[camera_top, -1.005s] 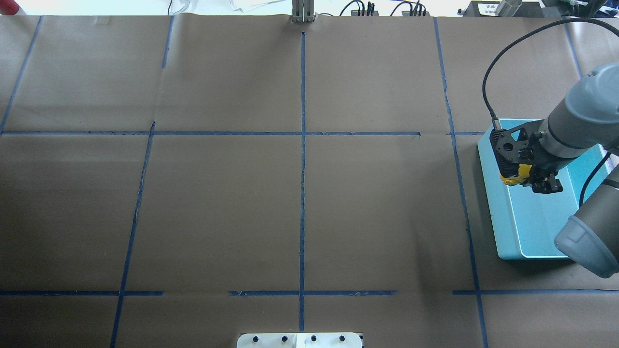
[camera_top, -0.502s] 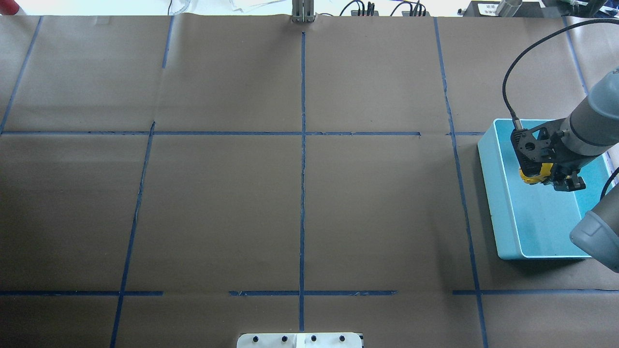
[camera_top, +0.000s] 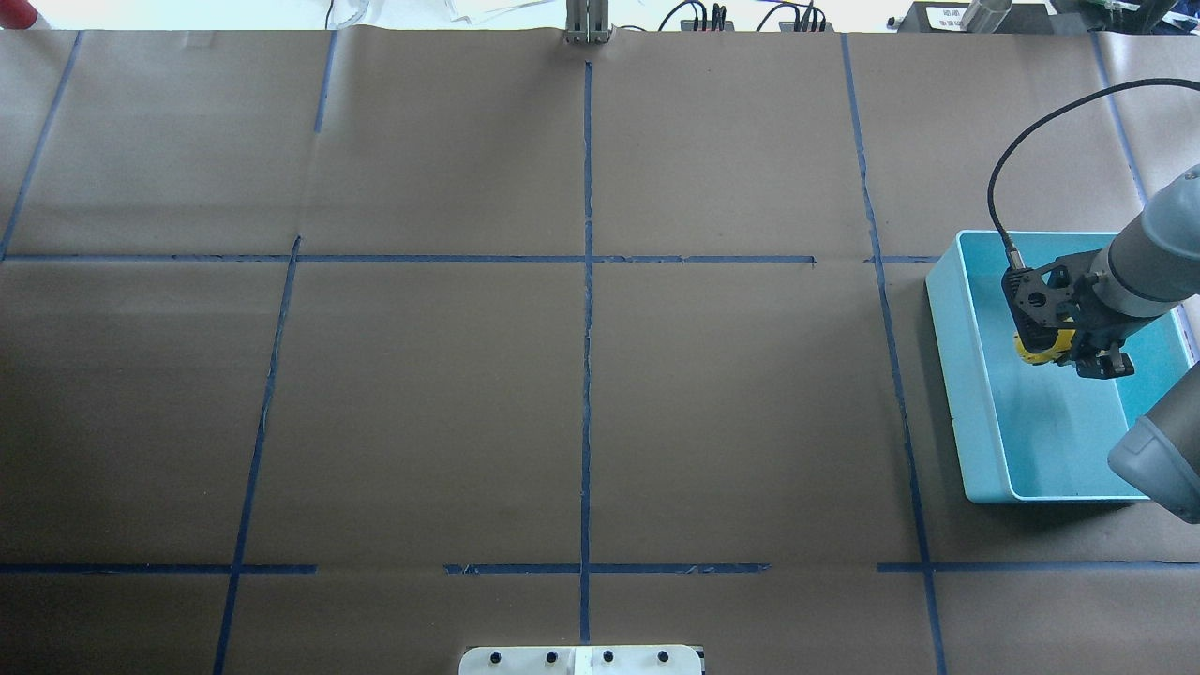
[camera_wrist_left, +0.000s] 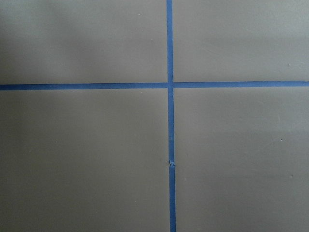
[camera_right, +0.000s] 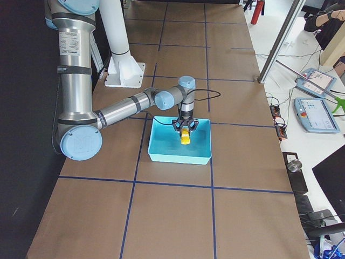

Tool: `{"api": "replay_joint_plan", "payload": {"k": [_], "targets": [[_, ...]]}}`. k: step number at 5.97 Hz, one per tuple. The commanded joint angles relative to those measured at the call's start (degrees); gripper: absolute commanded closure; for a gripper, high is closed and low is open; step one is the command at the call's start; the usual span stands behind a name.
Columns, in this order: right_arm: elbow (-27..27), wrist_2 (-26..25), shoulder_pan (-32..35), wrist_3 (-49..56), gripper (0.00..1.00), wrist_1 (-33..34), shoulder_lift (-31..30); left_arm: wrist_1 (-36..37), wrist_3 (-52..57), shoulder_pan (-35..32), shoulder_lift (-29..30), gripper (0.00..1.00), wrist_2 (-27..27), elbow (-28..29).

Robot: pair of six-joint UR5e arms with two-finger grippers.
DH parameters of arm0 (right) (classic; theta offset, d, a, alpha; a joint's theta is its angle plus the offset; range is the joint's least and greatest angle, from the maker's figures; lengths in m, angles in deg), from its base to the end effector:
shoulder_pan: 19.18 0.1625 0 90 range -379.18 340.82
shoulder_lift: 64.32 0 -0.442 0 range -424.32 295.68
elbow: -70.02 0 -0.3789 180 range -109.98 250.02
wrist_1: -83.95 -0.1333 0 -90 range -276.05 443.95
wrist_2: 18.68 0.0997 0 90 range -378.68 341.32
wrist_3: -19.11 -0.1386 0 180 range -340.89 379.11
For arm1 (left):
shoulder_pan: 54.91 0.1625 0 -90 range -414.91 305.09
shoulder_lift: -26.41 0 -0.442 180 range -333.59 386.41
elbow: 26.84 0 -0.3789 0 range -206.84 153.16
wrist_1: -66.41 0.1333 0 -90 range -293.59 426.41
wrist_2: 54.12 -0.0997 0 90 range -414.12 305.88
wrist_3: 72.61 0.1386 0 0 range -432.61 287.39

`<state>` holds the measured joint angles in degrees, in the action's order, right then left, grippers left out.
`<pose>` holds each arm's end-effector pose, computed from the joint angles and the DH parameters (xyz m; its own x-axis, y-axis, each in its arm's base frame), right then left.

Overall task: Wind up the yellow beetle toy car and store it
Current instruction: 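Lift the car with the right gripper and carry it over the bin, then lower the car into the bin and open the right gripper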

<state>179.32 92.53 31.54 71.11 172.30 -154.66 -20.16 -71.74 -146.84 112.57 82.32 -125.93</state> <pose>-0.2487 -0.4354 0.5672 -0.0723 -0.9950 -0.0689 0.8699 -0.0967 0.4836 -0.0480 -0.4490 0.6611 0.6899 0.0150 -0.7237 0.0232 0.9988 0.0428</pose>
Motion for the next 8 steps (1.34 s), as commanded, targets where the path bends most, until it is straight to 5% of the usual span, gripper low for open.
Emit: {"api": "replay_joint_plan", "payload": {"k": [1,3,4,6,7,8], "targets": [[-2.86,1.45,-0.10,-0.15,0.70,-1.51,0.16,0.00,0.00,0.00,-0.03,0.00,0.06,0.30],[-3.48,1.82,-0.19,-0.15,0.59,-1.78,0.60,0.00,0.00,0.00,0.06,0.00,0.14,0.30],[-3.40,2.51,-0.10,-0.24,0.40,-1.78,0.52,0.09,-0.08,0.00,-0.03,0.00,0.14,0.30],[-3.05,3.92,-0.01,-0.33,0.23,-1.78,0.26,0.09,0.00,0.00,-0.03,0.00,0.14,0.21],[-2.78,5.15,0.51,-0.33,0.00,-1.78,0.43,0.00,-0.08,0.00,0.06,0.00,0.14,-0.84],[-2.69,9.07,3.65,-0.24,0.00,-1.34,1.21,0.00,-0.43,0.00,0.06,0.00,0.14,-0.93]]}}
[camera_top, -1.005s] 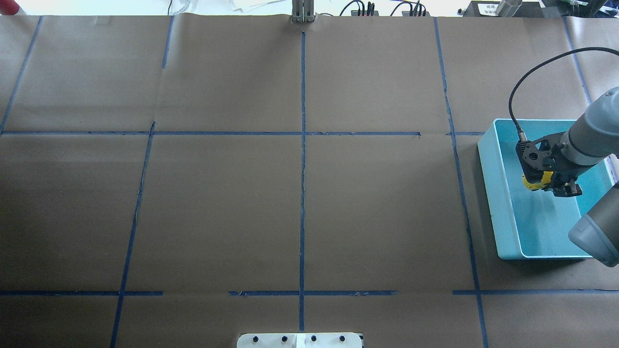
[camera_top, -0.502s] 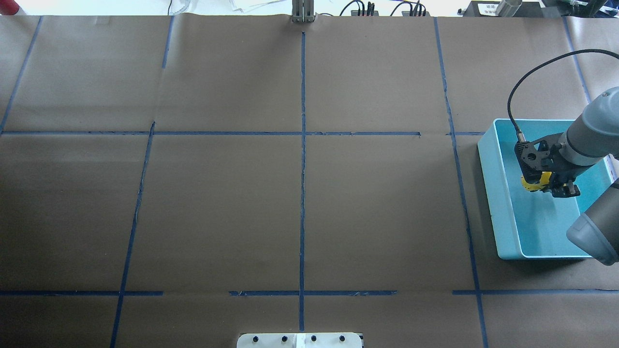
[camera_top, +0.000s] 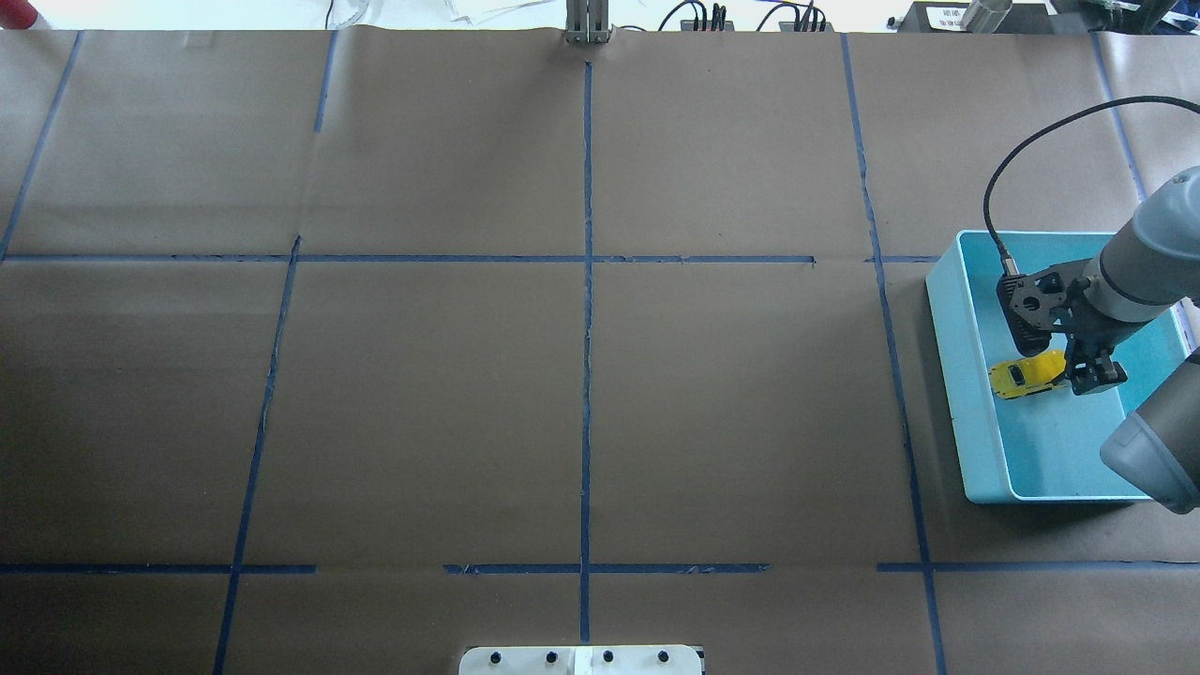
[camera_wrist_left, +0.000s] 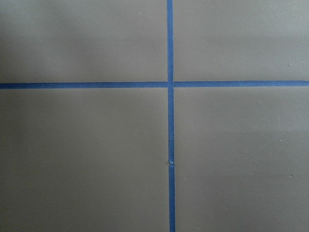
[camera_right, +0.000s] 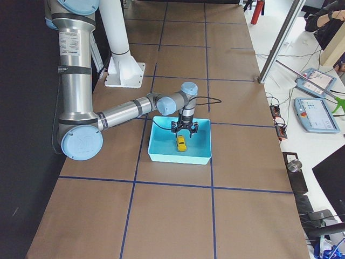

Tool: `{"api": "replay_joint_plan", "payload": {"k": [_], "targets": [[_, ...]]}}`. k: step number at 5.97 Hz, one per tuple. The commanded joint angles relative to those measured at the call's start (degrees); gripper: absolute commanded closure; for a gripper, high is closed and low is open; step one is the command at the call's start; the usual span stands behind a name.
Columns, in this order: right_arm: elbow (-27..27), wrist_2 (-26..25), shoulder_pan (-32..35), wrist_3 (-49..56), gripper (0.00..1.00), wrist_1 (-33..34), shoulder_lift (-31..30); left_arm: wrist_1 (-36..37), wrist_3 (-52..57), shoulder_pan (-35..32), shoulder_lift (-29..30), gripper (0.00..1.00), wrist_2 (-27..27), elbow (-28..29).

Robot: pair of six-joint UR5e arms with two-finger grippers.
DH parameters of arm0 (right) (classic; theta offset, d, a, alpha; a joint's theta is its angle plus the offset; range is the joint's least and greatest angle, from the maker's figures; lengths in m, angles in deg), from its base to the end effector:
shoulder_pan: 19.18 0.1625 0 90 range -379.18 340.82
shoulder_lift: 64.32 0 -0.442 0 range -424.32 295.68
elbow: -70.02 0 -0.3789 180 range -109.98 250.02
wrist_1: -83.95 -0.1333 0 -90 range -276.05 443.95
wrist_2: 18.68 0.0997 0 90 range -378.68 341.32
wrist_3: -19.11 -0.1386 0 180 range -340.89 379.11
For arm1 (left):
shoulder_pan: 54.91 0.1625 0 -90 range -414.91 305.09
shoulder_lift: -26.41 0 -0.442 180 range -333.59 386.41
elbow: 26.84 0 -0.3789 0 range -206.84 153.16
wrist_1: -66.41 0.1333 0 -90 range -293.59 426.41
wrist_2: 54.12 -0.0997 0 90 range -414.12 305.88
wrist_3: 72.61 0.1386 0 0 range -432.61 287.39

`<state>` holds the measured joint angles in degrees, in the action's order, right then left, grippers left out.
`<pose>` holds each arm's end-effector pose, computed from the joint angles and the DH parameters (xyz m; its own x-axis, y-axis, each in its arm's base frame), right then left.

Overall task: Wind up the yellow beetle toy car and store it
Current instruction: 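Lower the car into the bin and open the right gripper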

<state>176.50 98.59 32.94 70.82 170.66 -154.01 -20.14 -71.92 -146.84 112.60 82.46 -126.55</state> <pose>-0.2526 -0.4384 0.5765 -0.0778 -0.9970 -0.0028 0.8322 -0.0665 0.5505 -0.0478 -0.4498 0.6555 0.6884 0.0199 -0.7251 0.0254 0.9984 0.0515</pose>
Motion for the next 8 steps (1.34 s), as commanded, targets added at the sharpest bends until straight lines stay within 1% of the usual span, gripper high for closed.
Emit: {"api": "replay_joint_plan", "payload": {"k": [1,2,3,4,5,6,8], "targets": [[0.13,6.45,7.59,0.23,0.00,0.57,0.65,0.06,-0.26,0.00,-0.06,0.00,0.96,-1.00],[-0.39,9.61,14.43,0.32,0.00,4.14,0.65,-3.24,-0.26,0.17,2.90,0.00,1.75,5.26],[-0.22,10.43,21.20,0.50,0.00,7.13,0.74,-10.15,-0.34,-0.26,4.23,0.00,1.76,11.24],[-0.22,10.70,28.14,0.41,0.00,10.55,0.91,-10.74,-0.35,-1.05,4.16,0.00,1.93,11.03],[-0.57,10.26,33.78,0.06,0.00,11.89,0.65,-10.66,-0.43,-1.14,4.07,0.00,1.76,11.12],[-0.66,9.82,36.36,-0.03,0.00,11.82,0.30,-10.57,-0.35,-0.97,3.46,0.00,1.41,11.47],[-5.91,10.43,41.63,-0.11,0.00,11.90,-0.93,-10.74,-0.26,-0.97,3.54,0.00,1.50,10.95]]}}
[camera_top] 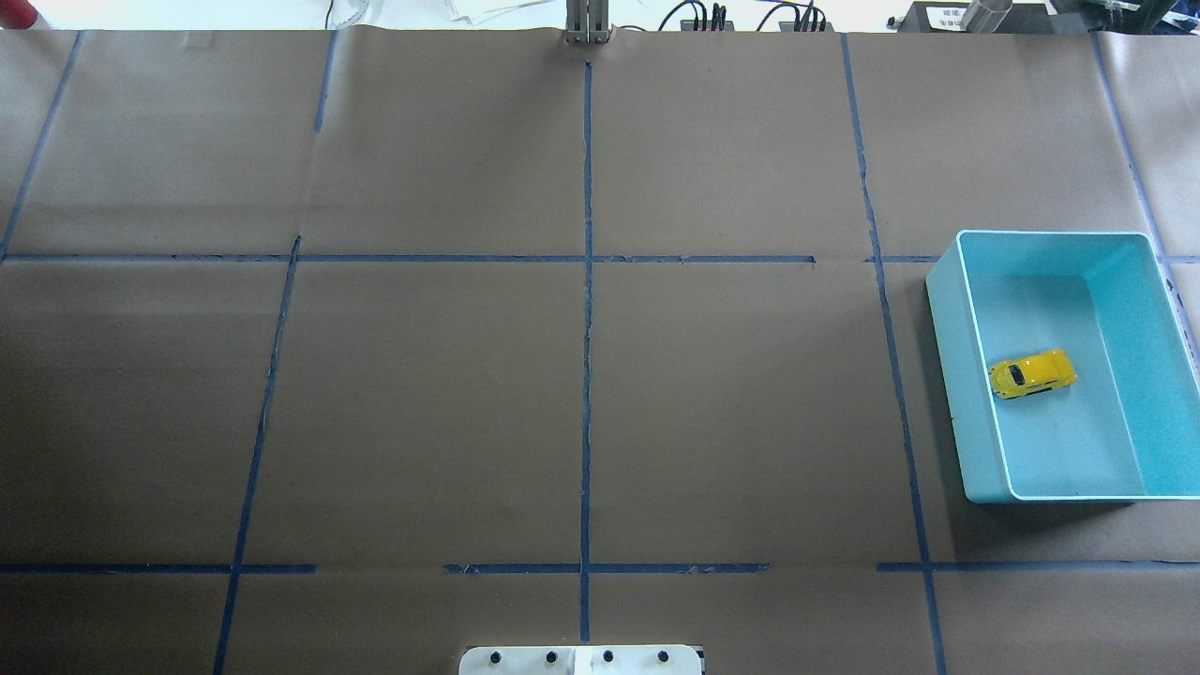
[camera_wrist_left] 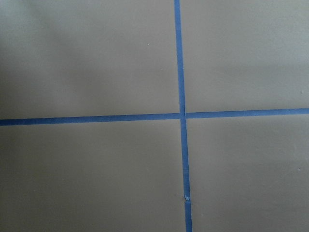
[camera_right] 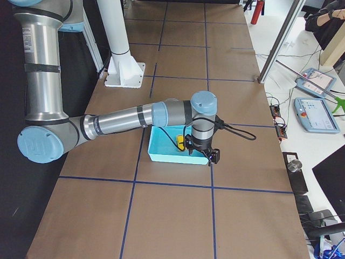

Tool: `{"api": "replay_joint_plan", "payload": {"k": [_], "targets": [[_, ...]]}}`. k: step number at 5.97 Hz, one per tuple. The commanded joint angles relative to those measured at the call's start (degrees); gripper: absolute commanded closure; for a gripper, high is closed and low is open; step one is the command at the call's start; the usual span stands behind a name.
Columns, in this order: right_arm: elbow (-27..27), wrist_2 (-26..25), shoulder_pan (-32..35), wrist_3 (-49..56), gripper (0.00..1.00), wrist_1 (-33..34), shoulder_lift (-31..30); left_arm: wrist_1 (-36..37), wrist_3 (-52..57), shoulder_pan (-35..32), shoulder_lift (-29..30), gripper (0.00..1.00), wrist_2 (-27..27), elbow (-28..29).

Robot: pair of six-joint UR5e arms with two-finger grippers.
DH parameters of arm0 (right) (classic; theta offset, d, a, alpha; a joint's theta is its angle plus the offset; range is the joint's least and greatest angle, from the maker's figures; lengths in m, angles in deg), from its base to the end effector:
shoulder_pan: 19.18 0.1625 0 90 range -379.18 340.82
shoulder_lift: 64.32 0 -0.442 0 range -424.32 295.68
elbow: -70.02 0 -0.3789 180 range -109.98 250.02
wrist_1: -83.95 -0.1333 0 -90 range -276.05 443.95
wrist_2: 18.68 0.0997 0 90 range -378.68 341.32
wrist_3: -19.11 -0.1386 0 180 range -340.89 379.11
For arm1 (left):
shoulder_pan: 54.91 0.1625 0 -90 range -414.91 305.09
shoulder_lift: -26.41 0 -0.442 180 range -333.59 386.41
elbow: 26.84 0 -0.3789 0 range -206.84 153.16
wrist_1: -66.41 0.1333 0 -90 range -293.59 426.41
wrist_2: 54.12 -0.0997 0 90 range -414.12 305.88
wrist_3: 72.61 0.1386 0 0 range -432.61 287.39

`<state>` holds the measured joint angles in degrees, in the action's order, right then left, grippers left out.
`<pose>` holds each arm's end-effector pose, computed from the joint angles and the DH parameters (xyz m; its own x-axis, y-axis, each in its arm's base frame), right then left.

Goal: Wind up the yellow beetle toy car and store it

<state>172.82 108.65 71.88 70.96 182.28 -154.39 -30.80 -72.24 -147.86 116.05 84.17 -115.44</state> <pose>0.0581 -0.4759 0.6232 0.5061 -0.8036 0.3132 0.6145 0.5908 0.5229 -0.0547 -0.4818 0.6985 0.6684 0.0430 -0.7425 0.0469 0.9939 0.0998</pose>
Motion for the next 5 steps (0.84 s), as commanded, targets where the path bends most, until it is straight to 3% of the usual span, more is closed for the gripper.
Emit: {"api": "replay_joint_plan", "payload": {"k": [1,2,4,5], "targets": [[-2.95,2.21,4.11,-4.44,0.00,0.46,-1.24,0.00,0.24,0.05,0.35,0.00,-0.30,-0.61],[-2.69,5.54,5.00,-19.45,0.00,0.81,-3.17,0.00,-0.02,0.05,0.36,0.00,-0.30,-0.70],[-2.60,6.36,5.00,-38.22,0.00,0.90,-4.24,0.00,0.33,-0.12,0.53,0.00,-2.56,-1.31],[-2.43,6.36,4.92,-48.59,0.00,0.90,-4.24,0.09,0.07,-0.21,-0.86,0.00,-5.72,-5.32]]}}
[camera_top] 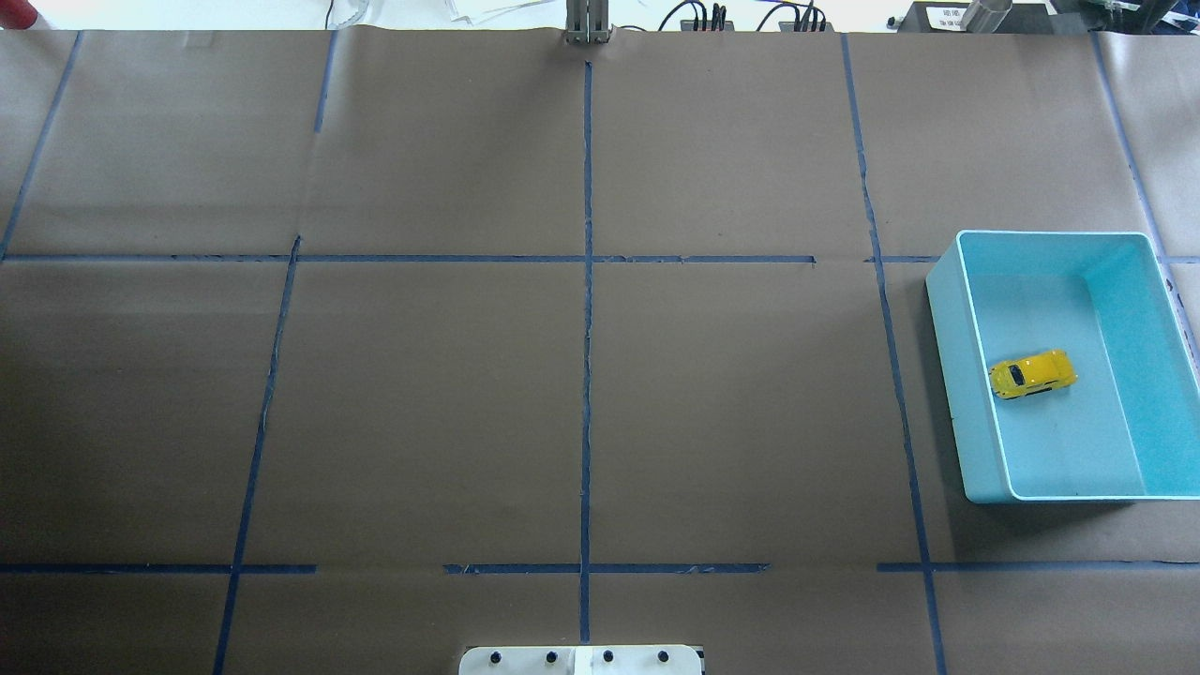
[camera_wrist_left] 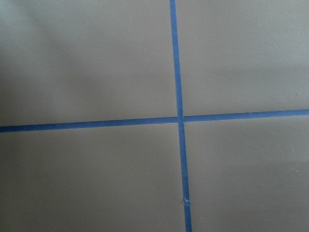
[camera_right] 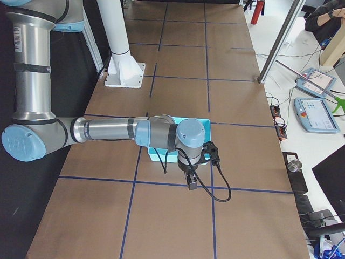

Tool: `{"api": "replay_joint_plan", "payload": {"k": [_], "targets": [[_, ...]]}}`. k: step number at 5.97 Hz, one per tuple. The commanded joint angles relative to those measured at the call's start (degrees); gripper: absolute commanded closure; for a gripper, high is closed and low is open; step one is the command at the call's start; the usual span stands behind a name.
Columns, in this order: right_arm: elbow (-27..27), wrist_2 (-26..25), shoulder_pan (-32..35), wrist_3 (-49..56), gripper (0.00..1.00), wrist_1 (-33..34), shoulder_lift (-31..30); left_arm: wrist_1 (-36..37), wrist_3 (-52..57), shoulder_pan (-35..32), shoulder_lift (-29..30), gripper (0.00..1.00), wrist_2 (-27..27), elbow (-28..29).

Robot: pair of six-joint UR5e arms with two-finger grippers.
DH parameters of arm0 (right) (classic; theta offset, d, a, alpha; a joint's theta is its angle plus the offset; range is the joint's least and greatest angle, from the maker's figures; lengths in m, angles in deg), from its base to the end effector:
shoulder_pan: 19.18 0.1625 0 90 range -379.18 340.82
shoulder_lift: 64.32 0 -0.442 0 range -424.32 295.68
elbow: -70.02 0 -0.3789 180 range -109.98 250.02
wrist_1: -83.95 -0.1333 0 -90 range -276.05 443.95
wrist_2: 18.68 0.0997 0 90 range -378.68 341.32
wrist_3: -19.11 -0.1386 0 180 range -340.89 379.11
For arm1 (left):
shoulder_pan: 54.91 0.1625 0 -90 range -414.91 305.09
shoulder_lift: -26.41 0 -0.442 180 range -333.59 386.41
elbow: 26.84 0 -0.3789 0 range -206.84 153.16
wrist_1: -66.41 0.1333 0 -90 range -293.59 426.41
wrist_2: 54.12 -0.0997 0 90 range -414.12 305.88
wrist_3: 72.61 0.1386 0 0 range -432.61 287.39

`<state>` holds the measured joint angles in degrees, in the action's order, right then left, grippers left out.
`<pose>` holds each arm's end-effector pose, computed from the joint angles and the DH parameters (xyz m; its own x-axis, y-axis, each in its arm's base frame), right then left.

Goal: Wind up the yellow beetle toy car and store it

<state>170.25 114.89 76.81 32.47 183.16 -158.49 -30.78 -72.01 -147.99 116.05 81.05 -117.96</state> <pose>0.0833 -0.4323 0.6691 0.7213 -0.1192 0.6823 0.0642 0.9923 0.1056 -0.0612 -0.4858 0.6825 0.7098 0.0704 -0.7009 0.0458 0.9883 0.1457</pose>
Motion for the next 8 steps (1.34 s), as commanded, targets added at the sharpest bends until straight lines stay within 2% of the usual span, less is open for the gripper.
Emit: {"api": "replay_joint_plan", "payload": {"k": [1,2,6,8], "targets": [[0.14,-0.14,-0.01,-16.11,0.00,-0.59,-0.13,-0.10,-0.25,-0.08,-4.44,0.00,-1.94,-6.23],[-0.12,0.20,-0.01,-15.91,0.00,-0.60,-0.22,-0.10,-0.25,-0.08,-5.87,0.00,-1.93,-6.96],[0.49,0.21,0.08,-15.82,0.00,-0.69,-1.63,-0.19,0.01,-0.08,-5.53,0.00,-1.93,-7.23],[0.31,-0.06,-0.01,-15.73,0.00,-0.69,-1.71,-0.10,-0.07,-0.08,-5.80,0.00,1.82,-6.97]]}}
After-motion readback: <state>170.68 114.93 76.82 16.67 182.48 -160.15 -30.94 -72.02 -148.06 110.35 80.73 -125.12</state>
